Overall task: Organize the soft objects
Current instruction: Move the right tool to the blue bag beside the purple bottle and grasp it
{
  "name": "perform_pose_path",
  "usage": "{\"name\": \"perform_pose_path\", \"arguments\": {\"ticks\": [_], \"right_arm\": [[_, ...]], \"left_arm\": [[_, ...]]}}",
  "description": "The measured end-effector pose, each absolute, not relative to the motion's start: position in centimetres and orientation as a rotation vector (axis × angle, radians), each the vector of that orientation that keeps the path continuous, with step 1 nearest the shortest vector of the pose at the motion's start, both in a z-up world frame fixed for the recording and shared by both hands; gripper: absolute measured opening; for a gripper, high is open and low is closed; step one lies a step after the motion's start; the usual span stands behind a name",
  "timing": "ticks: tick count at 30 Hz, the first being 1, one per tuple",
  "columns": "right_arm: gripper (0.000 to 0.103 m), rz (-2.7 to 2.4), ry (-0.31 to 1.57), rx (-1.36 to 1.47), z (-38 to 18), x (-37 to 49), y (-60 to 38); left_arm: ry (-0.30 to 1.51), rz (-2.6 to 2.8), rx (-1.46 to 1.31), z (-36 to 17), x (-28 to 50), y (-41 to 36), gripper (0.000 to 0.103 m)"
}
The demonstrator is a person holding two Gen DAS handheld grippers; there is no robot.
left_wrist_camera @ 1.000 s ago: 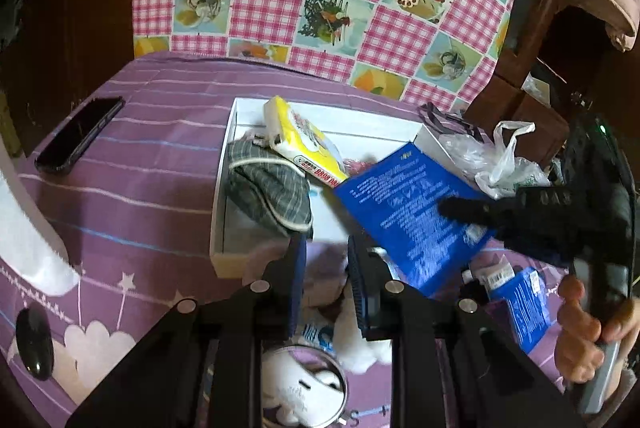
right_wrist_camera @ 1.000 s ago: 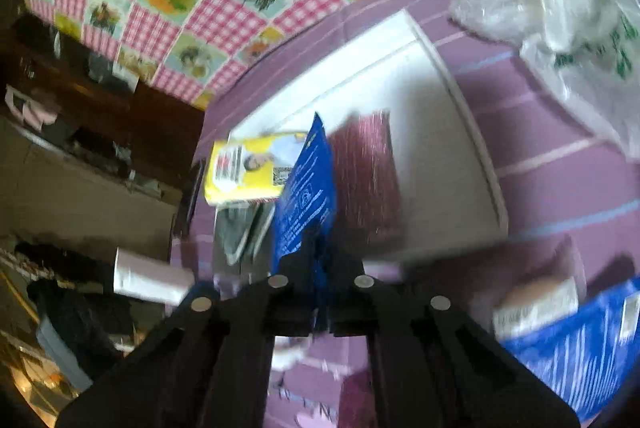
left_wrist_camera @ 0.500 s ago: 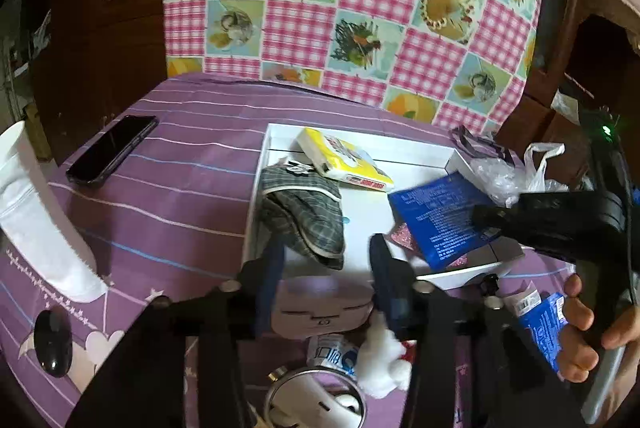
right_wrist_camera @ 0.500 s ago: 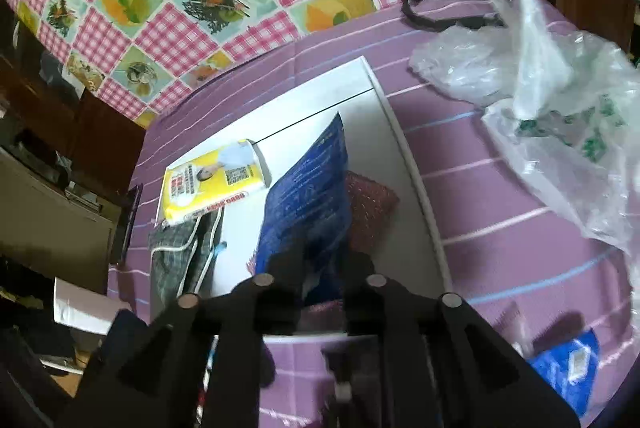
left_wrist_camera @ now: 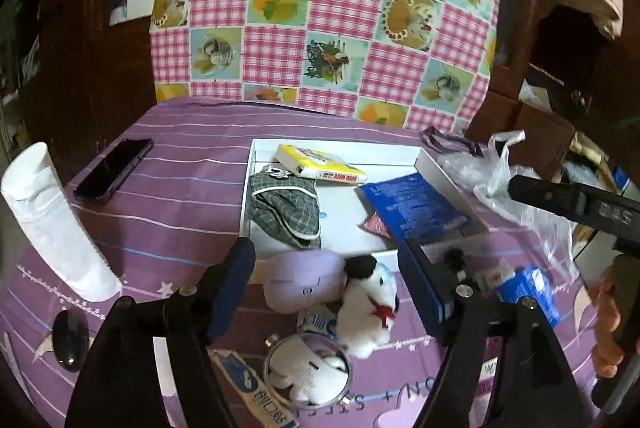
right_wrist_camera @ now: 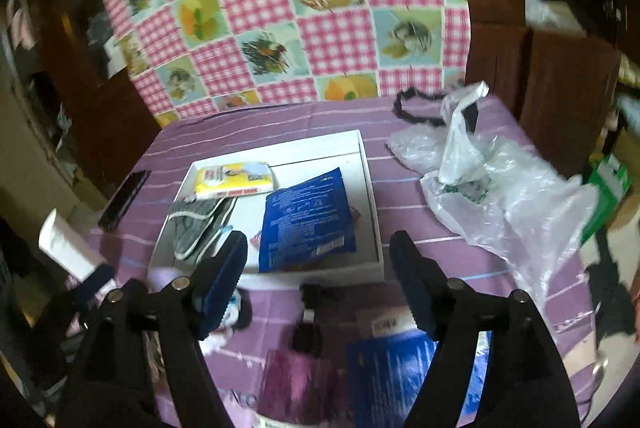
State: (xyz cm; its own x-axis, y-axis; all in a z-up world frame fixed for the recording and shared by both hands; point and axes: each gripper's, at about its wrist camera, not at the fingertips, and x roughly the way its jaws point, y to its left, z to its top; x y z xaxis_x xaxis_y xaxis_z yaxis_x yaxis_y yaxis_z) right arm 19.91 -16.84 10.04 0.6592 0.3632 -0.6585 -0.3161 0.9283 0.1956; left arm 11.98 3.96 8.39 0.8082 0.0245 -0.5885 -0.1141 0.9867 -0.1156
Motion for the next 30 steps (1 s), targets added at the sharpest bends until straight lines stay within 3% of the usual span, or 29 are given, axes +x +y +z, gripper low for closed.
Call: {"name": "perform_pose_path", "arguments": {"ticks": [7, 11, 15, 19, 30], "right_arm": [[0.076, 0.467, 0.745, -0.086, 8.8, 15.7, -15.2], [0.076, 0.465, 0.686, 0.029, 7.6, 13.6, -17.0], [0.076, 0.486, 0.699, 0.122, 6.6, 12.4, -18.3], [0.076, 0.505, 0.650, 0.089, 6.1, 10.8, -18.5], [0.076, 0.425, 0.668, 0.011, 4.6, 10.5, -17.7]], "left_arm": [[0.588, 0.071, -0.068, 8.2, 10.1, 2.6, 0.072], [0.581, 0.111, -0.025, 7.5, 9.1, 2.1, 0.072], [0.596, 0.013, -0.172, 6.3, 8.2, 3.2, 0.072], [0.576, -0.014, -0.244, 5.8, 7.7, 3.9, 0.067], [0.553, -0.135, -0.178, 6.0, 6.9, 0.3, 0.066]]}}
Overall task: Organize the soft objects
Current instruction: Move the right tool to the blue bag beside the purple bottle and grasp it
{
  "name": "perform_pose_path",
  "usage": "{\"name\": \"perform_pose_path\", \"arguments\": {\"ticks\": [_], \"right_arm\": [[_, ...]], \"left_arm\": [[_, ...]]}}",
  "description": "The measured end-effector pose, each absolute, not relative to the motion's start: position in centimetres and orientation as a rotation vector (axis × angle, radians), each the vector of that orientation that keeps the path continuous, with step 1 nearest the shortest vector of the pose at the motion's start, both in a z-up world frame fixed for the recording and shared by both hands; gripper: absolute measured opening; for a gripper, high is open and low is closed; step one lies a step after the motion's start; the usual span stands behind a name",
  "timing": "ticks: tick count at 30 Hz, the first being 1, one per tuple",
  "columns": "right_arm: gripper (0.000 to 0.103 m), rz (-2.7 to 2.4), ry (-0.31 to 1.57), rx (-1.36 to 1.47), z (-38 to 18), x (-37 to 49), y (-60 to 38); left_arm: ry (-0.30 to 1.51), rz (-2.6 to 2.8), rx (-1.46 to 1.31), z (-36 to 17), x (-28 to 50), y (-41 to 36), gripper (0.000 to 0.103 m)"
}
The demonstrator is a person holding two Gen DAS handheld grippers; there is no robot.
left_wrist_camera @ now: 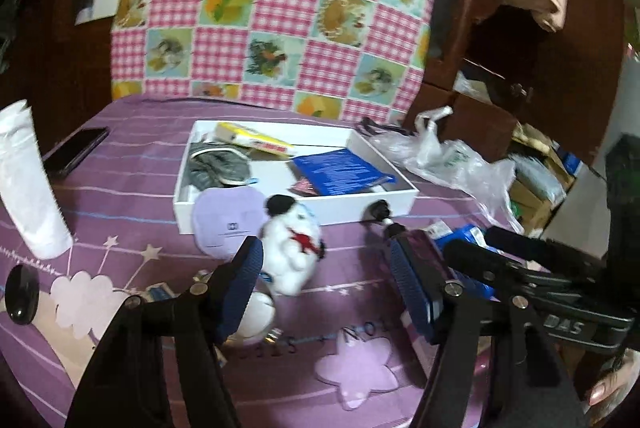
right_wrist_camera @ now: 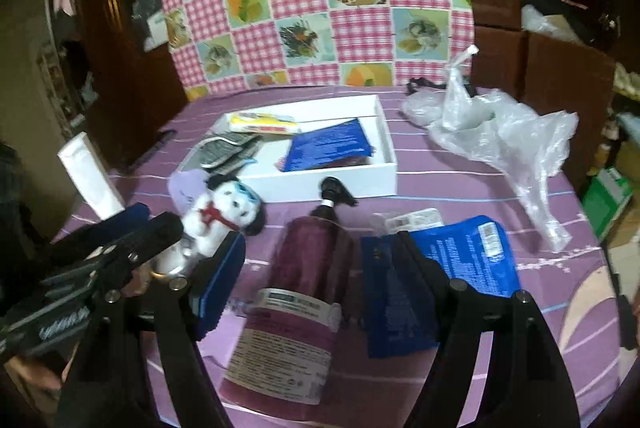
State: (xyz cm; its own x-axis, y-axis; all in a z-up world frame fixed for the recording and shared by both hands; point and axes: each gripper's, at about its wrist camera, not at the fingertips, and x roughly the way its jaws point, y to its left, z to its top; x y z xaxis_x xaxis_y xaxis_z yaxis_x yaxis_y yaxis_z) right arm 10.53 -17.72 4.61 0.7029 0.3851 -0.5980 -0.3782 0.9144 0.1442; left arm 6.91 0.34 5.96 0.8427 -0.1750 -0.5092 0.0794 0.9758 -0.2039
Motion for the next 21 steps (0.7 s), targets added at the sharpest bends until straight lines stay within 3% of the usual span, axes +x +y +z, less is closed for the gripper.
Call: {"name": "perform_pose_path", "arguments": {"ticks": [21], "right_arm": [[0.076, 0.328, 0.824, 0.159, 3.9, 13.8, -24.6]], "left_arm": [[0.614, -0.106, -0.041, 7.2, 9.0, -4.4, 0.064]]}}
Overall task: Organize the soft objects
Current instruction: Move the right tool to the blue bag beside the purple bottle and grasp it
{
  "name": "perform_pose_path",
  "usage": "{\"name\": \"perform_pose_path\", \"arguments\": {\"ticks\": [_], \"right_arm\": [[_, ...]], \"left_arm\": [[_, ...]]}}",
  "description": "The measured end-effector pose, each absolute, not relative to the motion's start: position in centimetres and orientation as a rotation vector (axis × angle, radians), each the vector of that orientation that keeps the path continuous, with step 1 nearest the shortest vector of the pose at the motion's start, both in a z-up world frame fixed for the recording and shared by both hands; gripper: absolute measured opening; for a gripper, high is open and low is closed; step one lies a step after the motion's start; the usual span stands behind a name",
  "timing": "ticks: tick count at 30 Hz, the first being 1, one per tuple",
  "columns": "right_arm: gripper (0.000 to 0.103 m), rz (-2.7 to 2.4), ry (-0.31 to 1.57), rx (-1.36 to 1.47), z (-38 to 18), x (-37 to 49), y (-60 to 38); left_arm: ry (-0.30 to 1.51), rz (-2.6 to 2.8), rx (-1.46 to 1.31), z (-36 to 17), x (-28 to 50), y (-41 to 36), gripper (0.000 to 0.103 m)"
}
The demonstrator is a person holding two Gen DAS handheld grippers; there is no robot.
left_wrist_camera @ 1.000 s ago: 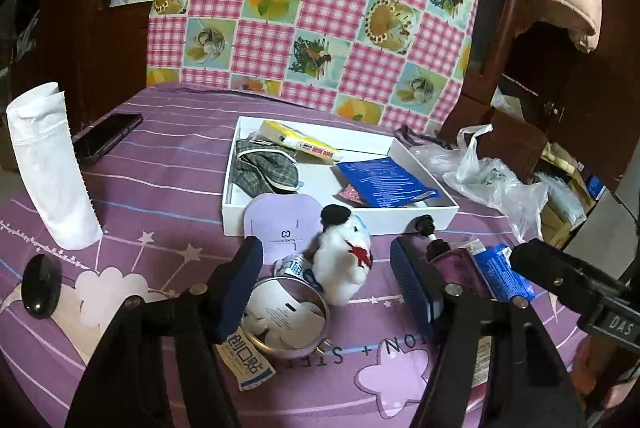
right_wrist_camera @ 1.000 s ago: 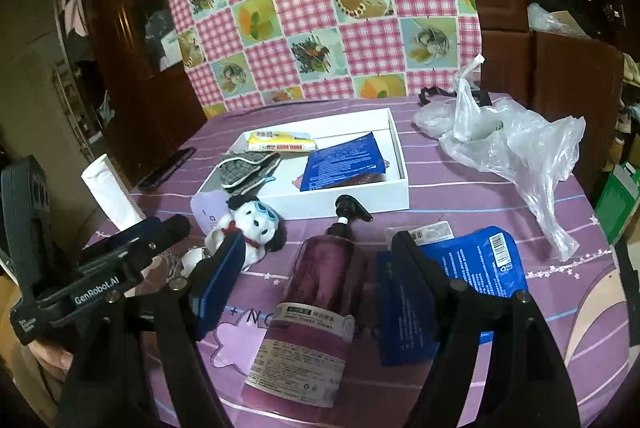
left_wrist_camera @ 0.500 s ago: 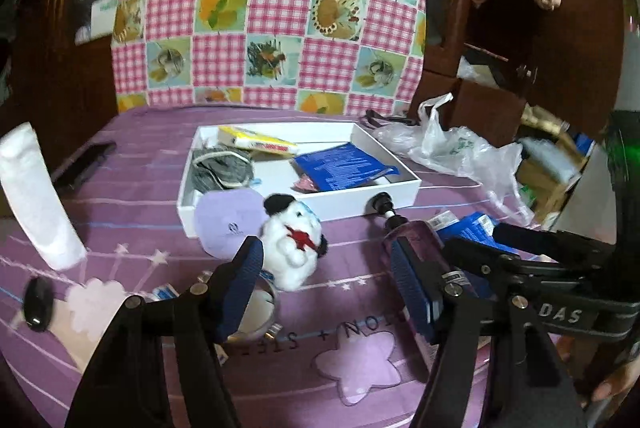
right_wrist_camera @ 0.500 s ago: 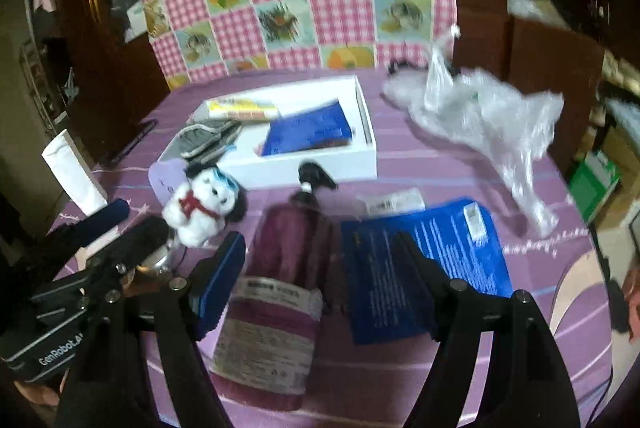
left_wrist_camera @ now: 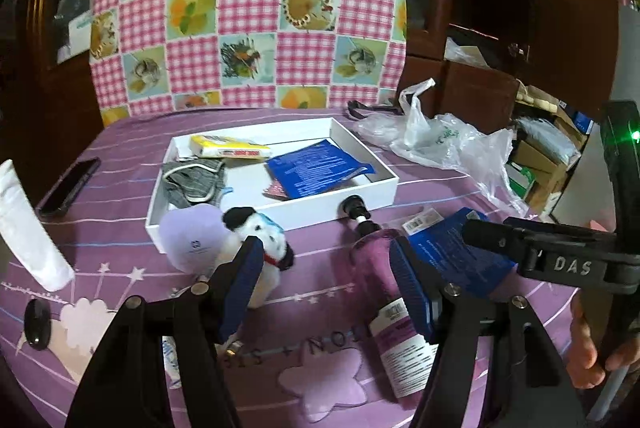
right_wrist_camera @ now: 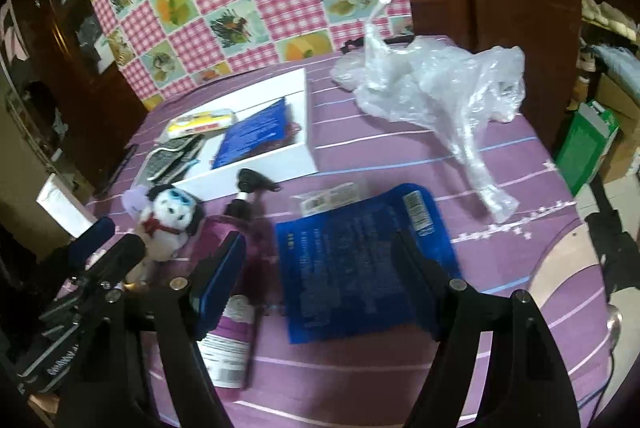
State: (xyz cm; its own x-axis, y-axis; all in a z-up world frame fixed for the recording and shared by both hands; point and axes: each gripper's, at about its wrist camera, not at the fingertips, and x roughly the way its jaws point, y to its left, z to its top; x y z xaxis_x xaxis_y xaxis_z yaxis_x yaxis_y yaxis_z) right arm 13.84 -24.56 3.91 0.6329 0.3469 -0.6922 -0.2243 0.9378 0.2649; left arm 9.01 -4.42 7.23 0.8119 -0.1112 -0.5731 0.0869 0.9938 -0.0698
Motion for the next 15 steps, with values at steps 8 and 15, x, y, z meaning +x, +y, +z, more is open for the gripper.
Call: {"name": "perform_pose_path", "arguments": {"ticks": [8, 15], "right_arm": [[0.076, 0.297, 0.823, 0.193, 4.0, 14.6, -26.8], [0.076, 0.207, 0.901, 0.140, 1.2, 16.7, -27.4]], "left_arm": [[0.668, -0.144, -0.034, 8.8, 11.0, -6.7, 0.064], [0.742, -0.201, -0.054, 9.3, 14.0, -8.5, 0.052]]}}
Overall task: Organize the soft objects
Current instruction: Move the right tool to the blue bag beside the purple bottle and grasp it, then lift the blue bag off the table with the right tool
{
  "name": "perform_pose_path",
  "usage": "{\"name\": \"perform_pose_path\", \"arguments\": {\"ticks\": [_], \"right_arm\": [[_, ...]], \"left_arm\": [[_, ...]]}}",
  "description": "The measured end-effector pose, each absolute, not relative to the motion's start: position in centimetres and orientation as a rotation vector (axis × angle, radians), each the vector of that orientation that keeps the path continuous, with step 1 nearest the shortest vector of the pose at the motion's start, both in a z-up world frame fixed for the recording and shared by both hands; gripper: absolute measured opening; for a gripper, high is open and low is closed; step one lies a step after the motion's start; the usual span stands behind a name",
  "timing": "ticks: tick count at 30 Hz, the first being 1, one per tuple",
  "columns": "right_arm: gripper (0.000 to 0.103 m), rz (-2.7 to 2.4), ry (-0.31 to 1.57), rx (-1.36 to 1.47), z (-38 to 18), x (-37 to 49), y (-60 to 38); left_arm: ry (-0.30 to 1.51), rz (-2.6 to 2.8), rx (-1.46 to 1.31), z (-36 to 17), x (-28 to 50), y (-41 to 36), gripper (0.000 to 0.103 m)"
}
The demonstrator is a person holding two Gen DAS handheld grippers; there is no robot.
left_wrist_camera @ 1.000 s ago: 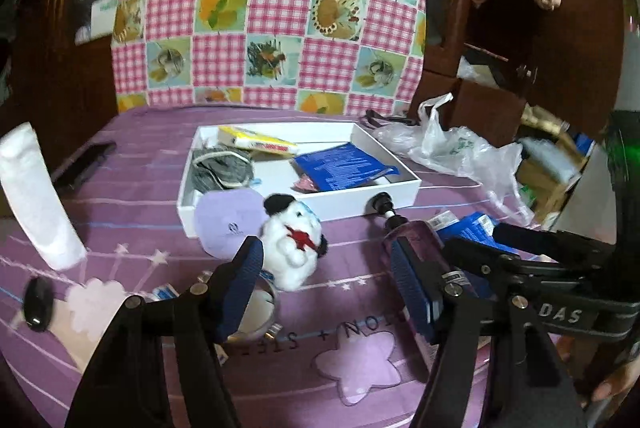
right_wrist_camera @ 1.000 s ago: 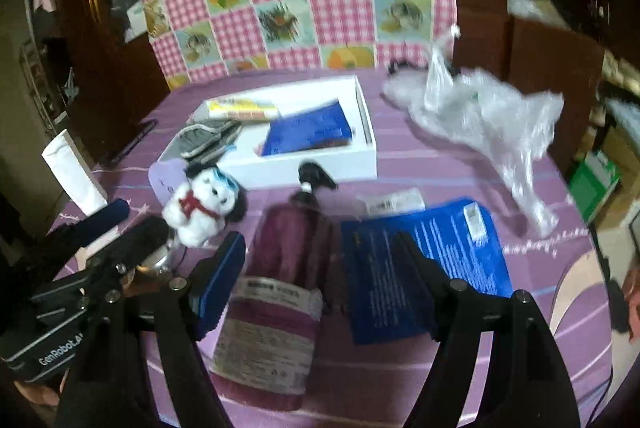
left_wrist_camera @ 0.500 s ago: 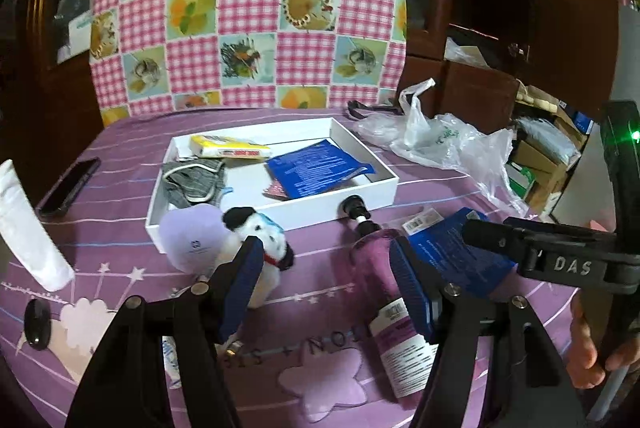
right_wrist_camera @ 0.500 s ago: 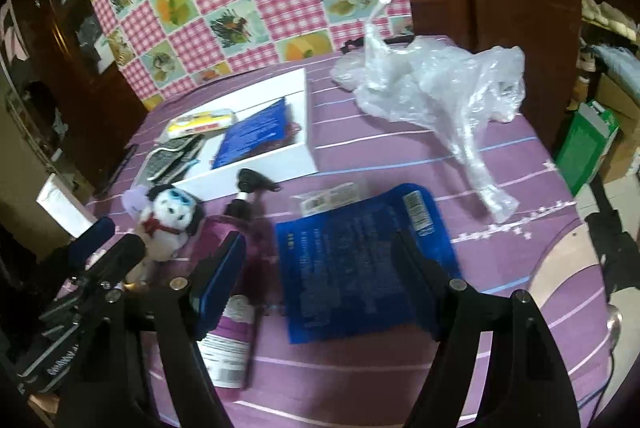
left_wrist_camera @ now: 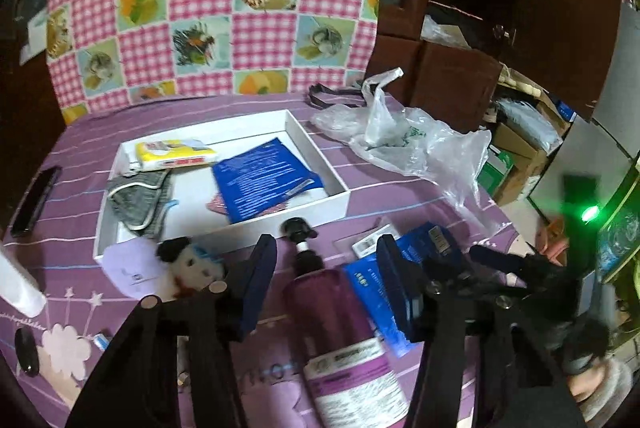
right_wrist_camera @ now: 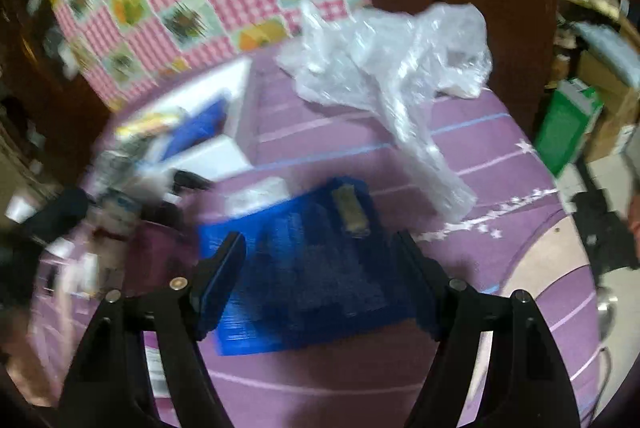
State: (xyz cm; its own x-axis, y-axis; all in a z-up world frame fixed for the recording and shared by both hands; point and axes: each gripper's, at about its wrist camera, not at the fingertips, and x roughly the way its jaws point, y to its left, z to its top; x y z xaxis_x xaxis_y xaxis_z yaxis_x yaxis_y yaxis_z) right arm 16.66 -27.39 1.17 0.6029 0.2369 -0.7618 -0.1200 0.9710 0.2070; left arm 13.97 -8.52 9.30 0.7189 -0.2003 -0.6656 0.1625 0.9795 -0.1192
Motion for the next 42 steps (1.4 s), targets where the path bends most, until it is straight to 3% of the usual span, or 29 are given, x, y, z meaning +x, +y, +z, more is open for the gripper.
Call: {"name": "perform_pose_path", "arguments": {"ticks": [3, 8, 21, 24, 26, 31, 37, 38, 42], "right_arm": [[0.078, 0.180, 0.911, 0.073, 0.1, 17.2, -26.8], [0.103, 0.265, 0.933, -0.007, -0.3, 17.2, -24.6], [0.102, 0.288, 0.977, -0.170, -0.5, 16.7, -20.3], [0.089, 0.283, 0.984, -0.179, -0.1, 16.2, -19.9], [0.072, 0.296, 0.975, -0.187, 0.2, 15.5, -19.5], [0.056, 0.294, 0.965, -0.168, 0.5, 14.6, -19.5], [0.043, 0.281, 0.946, -0.104, 0.6, 13.9, -20.2], [0.022, 0.284, 0.940, -0.087, 0.6, 13.8, -20.7], [0.016, 0.371, 0.947, 0.107, 0.5, 13.4, -24.0]], "left_arm": [[0.751, -0.215, -0.074, 9.1, 14.7, -8.7, 0.052], [0.796, -0.222, -0.079, 7.5, 15.3, -7.9, 0.052], [0.823, -0.209, -0.160, 7.7, 15.4, -5.1, 0.052], [0.818, -0.208, -0.122, 7.9, 15.3, -5.6, 0.052], [0.819, -0.210, -0.105, 7.9, 15.3, -5.8, 0.052], [0.828, -0.217, -0.114, 7.7, 15.4, -5.6, 0.052], [0.825, -0.221, -0.129, 7.8, 15.4, -5.3, 0.052], [0.824, -0.220, -0.130, 7.8, 15.4, -5.3, 0.052], [0.819, -0.227, -0.133, 8.0, 15.3, -5.1, 0.052]]}}
